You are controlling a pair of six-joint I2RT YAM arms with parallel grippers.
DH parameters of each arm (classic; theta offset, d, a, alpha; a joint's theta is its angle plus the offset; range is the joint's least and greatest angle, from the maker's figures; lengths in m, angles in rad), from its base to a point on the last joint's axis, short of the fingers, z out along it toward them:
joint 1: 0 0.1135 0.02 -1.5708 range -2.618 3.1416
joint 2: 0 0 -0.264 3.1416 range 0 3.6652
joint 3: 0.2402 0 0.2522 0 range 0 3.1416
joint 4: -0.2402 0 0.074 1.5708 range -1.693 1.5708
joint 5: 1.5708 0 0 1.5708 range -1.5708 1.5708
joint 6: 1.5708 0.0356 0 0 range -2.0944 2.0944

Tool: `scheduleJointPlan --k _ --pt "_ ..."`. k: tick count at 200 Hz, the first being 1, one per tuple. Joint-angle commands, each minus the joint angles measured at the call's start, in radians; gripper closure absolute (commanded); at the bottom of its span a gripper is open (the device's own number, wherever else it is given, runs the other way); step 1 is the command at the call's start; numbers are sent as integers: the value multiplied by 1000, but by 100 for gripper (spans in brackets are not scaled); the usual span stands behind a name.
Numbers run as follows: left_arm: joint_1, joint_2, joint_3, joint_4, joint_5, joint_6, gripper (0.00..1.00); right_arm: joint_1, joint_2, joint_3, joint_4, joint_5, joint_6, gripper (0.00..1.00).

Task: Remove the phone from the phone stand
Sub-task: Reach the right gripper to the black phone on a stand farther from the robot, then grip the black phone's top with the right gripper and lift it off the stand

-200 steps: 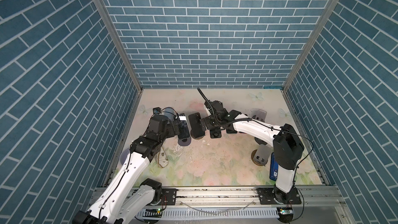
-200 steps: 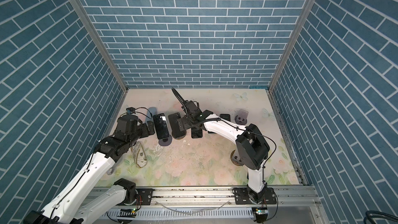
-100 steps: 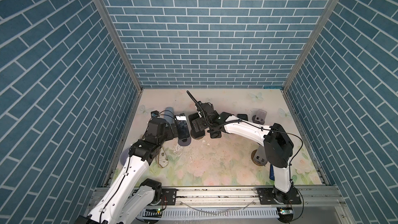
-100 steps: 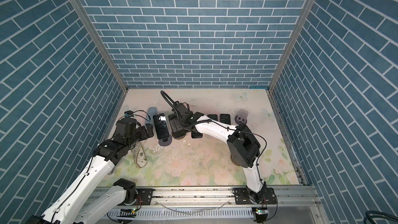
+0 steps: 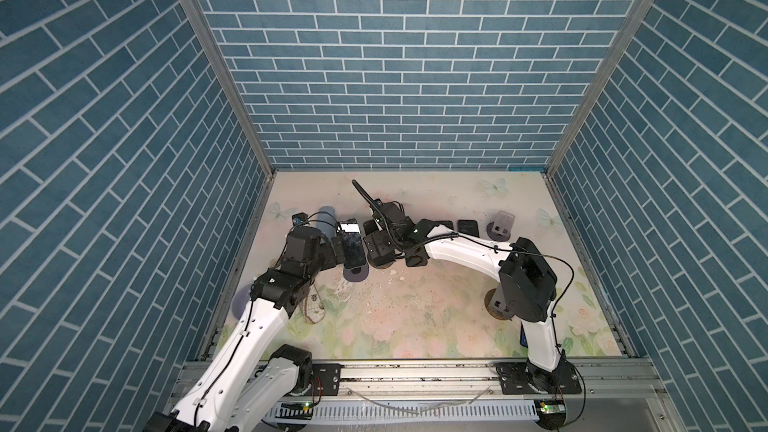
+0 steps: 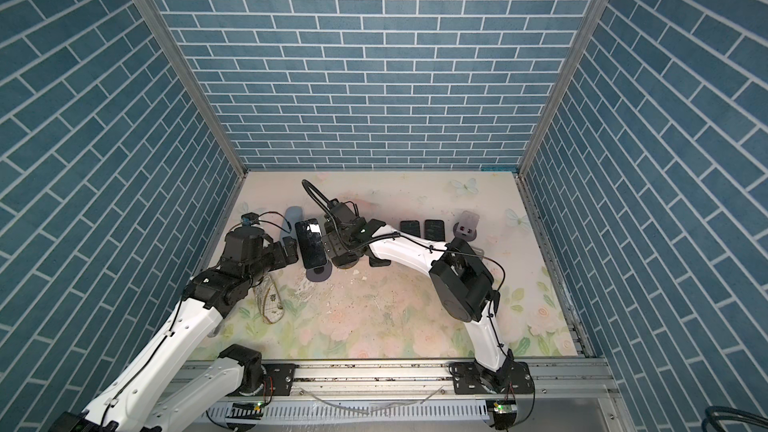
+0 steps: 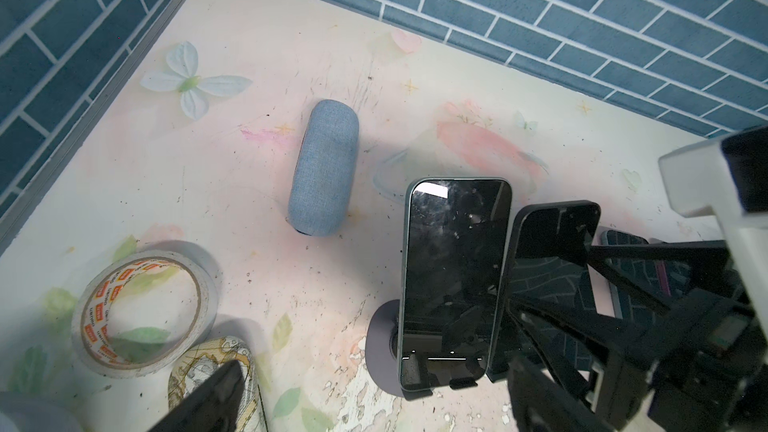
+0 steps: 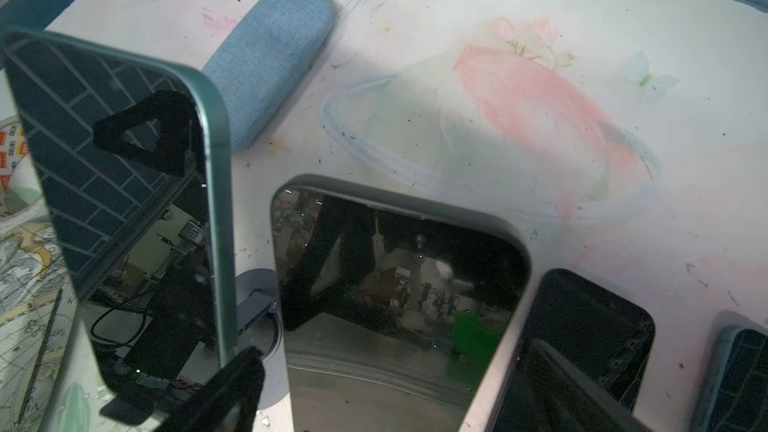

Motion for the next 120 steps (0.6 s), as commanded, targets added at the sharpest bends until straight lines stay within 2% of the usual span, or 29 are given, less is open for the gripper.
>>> scheduleJointPlan --k 1,50,120 --pt "7 -8 -17 9 3 -2 0 8 25 51 9 19 7 1" --pt "7 -13 -18 9 4 -2 0 10 53 54 20 52 48 1" --pt "7 -12 -24 13 9 -6 0 16 72 45 15 90 97 9"
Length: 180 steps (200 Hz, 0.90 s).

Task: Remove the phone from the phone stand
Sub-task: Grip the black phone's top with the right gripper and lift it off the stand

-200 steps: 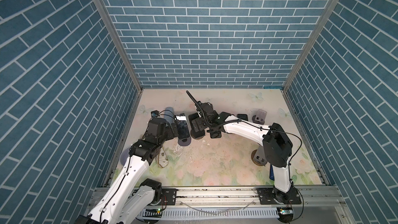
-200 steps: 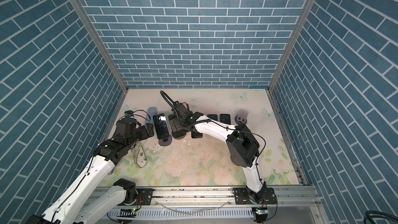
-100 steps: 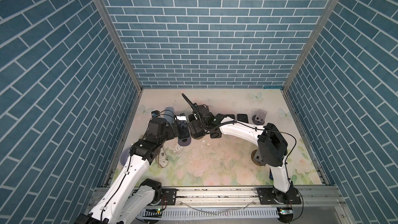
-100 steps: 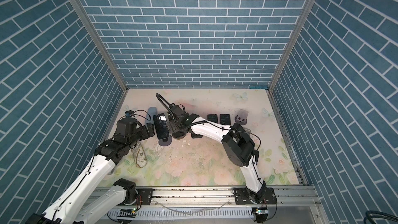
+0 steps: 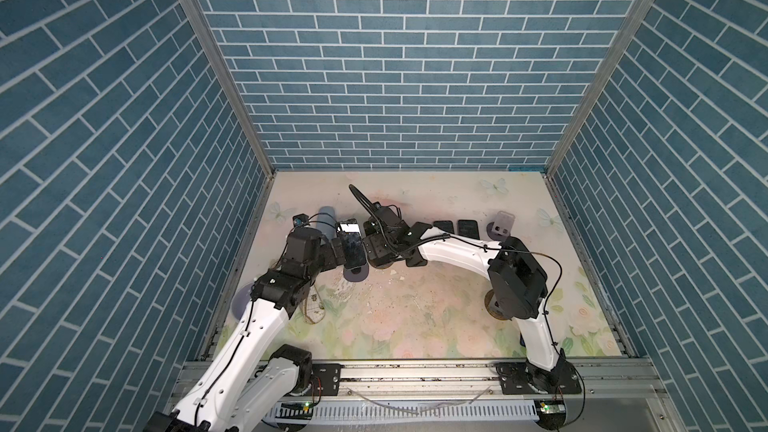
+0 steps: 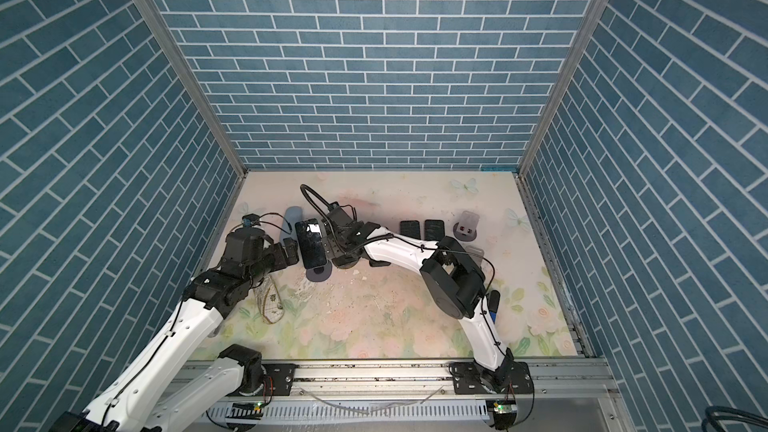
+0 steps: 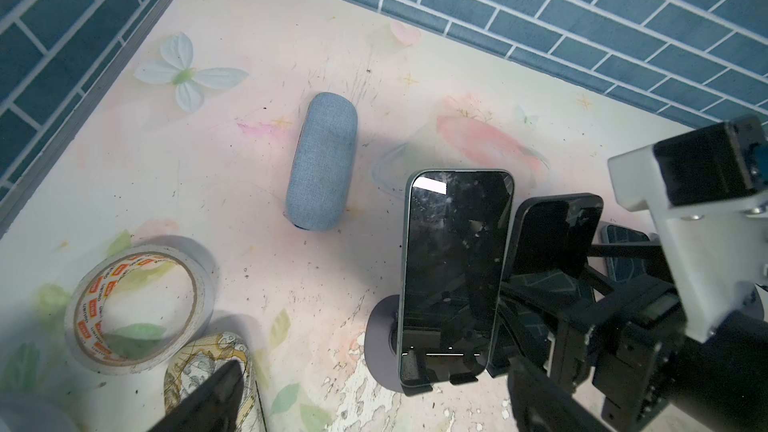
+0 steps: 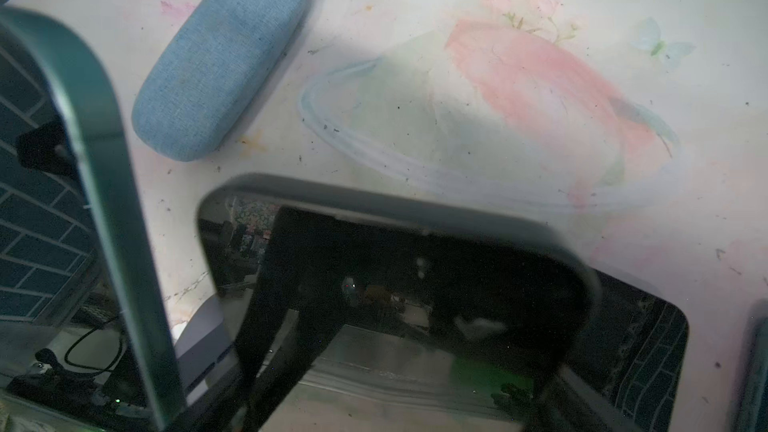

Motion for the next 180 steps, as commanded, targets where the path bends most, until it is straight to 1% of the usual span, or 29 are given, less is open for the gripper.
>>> scheduleJointPlan --k 1,22,47,68,120,180 --pt "7 -11 -13 14 -1 -3 0 8 16 32 1 47 36 9" --pt "7 -9 -11 18 -4 1 0 10 16 27 0 54 40 14" --pt "7 -1 -7 21 -7 1 0 13 18 25 -5 53 37 26" --pt "7 6 -10 29 -3 -4 0 13 14 22 -8 50 37 32" --pt "7 20 -12 44 11 -10 0 12 -34 3 -7 22 32 38" --pt "7 25 0 39 14 -7 0 8 -112 -40 32 16 9 39"
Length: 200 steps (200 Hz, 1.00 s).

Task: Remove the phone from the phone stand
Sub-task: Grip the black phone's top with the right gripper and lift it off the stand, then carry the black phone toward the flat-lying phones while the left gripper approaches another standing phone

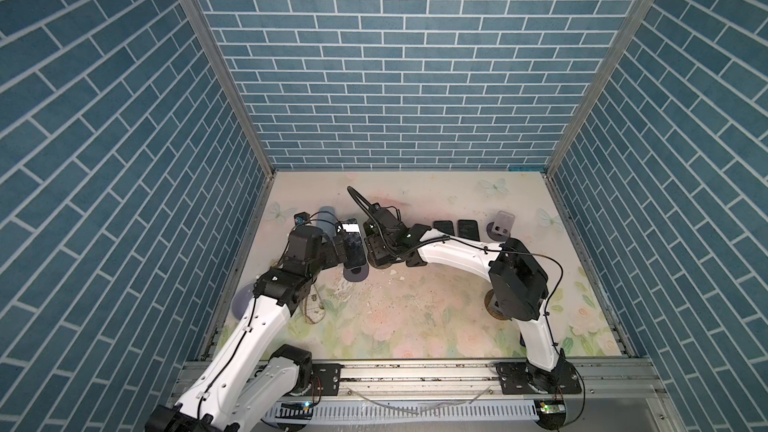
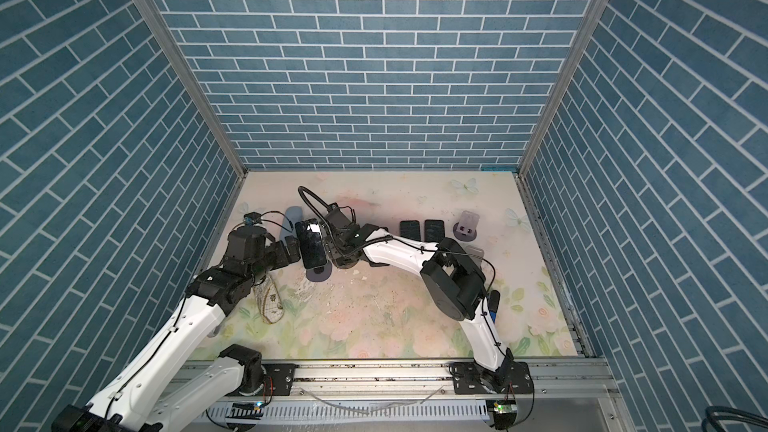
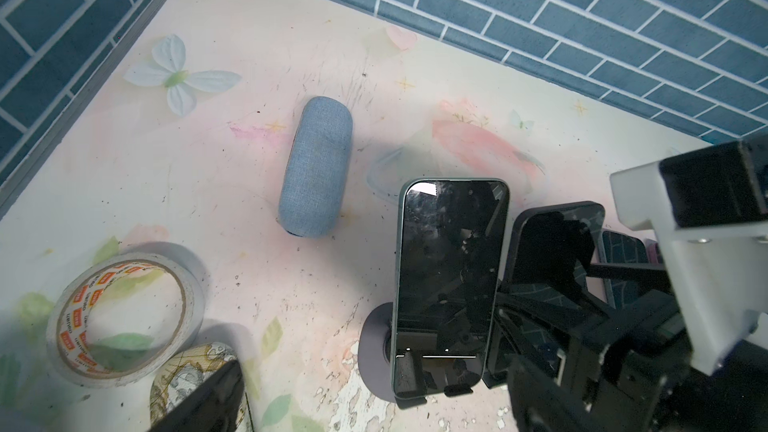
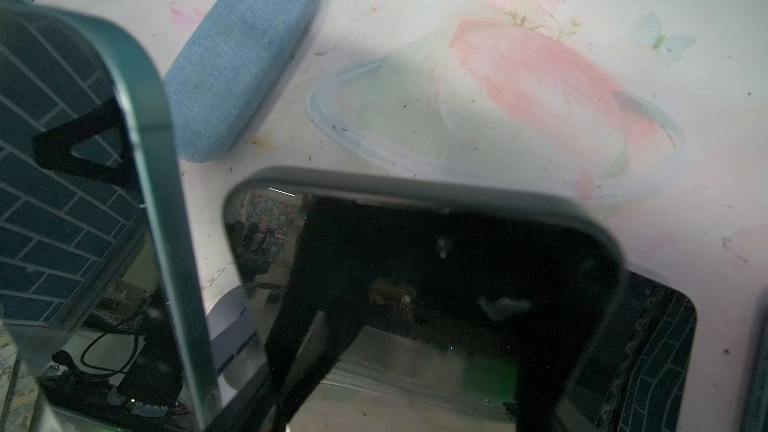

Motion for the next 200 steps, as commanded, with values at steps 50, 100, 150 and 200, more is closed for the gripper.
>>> scheduleJointPlan --k 50,100,150,200 --pt "7 -2 4 3 6 -9 0 -21 -147 -48 39 8 -21 39" --pt "7 14 16 34 45 -1 0 -62 -228 -123 33 28 -13 39" --pt "2 34 37 87 157 1 0 -149 -338 -255 -16 -27 47 39" --pt "-52 41 33 127 171 -26 0 -181 -434 -364 -129 -48 77 39"
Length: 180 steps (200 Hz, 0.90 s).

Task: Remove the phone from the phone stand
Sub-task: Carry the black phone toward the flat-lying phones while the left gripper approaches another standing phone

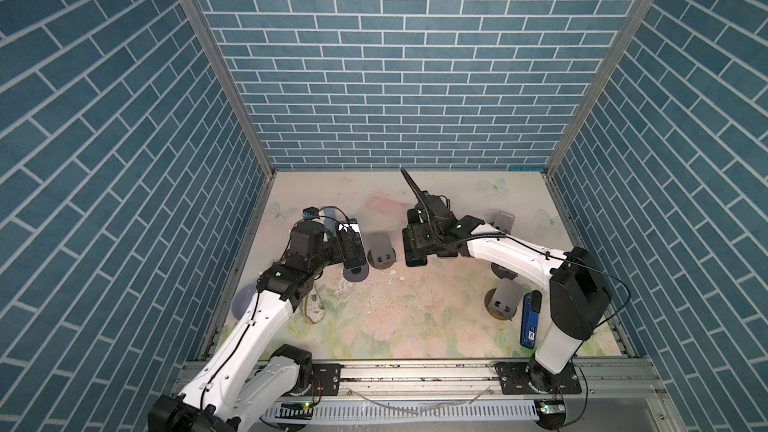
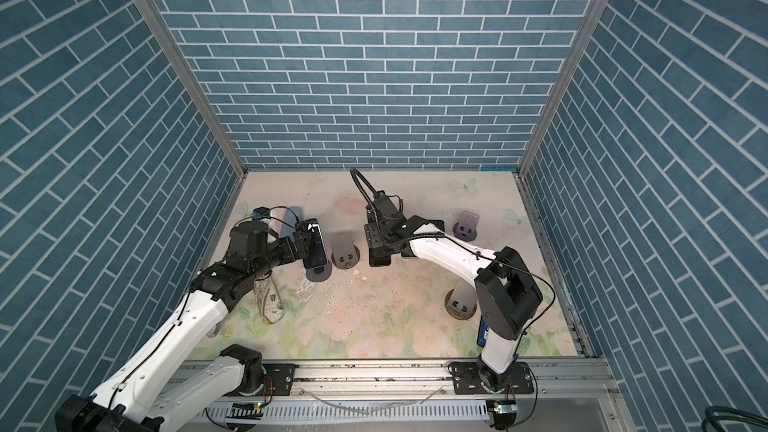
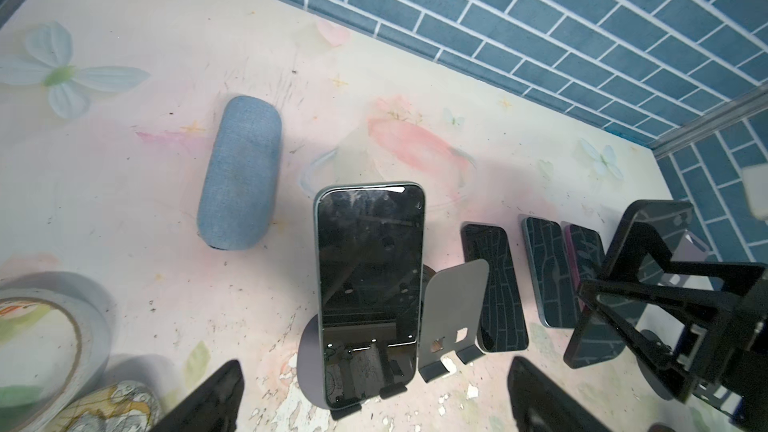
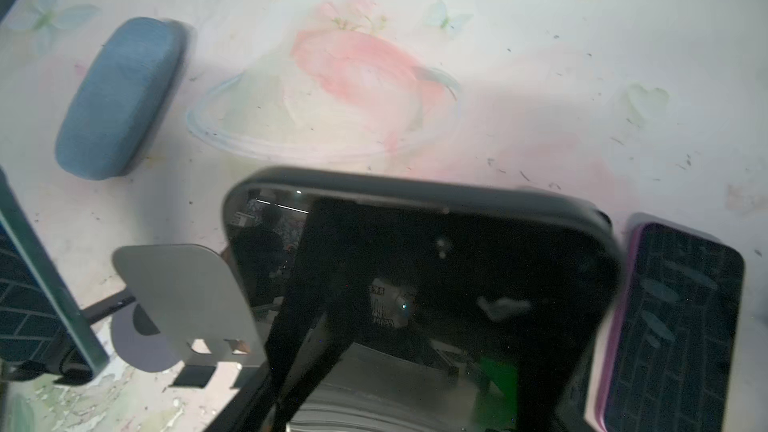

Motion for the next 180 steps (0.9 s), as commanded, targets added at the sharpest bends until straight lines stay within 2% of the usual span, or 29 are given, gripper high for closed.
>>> scheduleJointPlan --k 1,43,104,137,180 --pt "-31 3 20 35 13 -14 0 10 -73 -46 -62 -18 42 39" --pt "-120 26 41 31 -36 -19 0 10 -143 -127 -137 -37 81 39" --pt "-226 64 70 -2 -63 -14 0 10 -223 -277 -175 -134 161 39" --pt "-334 83 112 -81 -176 28 0 10 -255 -358 -188 -154 203 39" --pt "-386 85 100 -53 -201 8 0 11 -282 -449 -196 -150 250 38"
